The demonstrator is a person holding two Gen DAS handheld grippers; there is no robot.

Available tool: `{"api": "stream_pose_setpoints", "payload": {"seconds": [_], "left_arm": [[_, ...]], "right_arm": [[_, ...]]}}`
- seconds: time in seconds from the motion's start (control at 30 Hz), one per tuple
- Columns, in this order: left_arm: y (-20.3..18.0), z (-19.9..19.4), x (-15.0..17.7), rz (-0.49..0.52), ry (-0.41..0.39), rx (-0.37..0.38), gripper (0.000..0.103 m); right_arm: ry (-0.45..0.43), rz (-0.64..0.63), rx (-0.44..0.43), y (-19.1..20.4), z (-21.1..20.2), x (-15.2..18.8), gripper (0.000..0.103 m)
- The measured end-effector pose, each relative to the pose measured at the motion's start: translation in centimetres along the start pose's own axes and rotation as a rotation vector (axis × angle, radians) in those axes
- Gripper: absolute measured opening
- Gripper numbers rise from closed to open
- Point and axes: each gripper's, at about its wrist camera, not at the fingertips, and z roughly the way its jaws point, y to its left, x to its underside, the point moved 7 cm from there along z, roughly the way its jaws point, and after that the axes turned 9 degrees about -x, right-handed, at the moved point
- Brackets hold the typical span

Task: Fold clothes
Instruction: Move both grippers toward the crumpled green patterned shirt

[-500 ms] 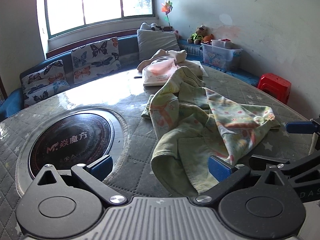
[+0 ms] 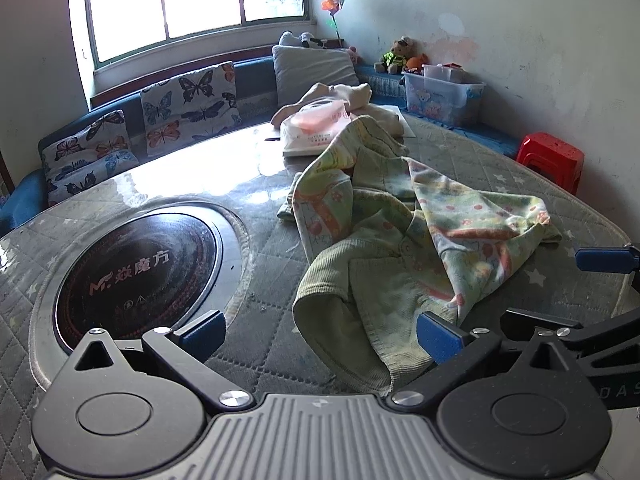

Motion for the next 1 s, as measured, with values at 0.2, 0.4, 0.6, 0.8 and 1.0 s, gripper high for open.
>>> {"api": "stream_pose_setpoints", "payload": {"seconds": [0.2,0.4,0.6,0.8,1.0], "left_arm": [[0.0,0.4,0.2,0.004,0.029,-0.001,0.103],[0.1,0.9,0.3,0.007,0.056,-0.001,0.103],[-0.2,1.8,0.0,0.009,0.074,-0.001,0.103],[-0.1,2.4,-0.2,0.014,0.090,-0.001,0.103],[-0.2,3.1,-0.5,0.033,0.106,0.006,0.103]], "right_arm": [[0.016,0.010,0.011,-0.2,0.3,0.3,0.098],[0.037,0.024,0.013,-0.2,0.9,0.5,0.097],[0.046,0.033,0.008,-0.7,1.4,0.3,0.097],[0.056,0.034,0.010,-0.8,1.9,0.0,0.096],[0.067,0.041,0.010,-0.9,2.3,-0.1,0.094]]}}
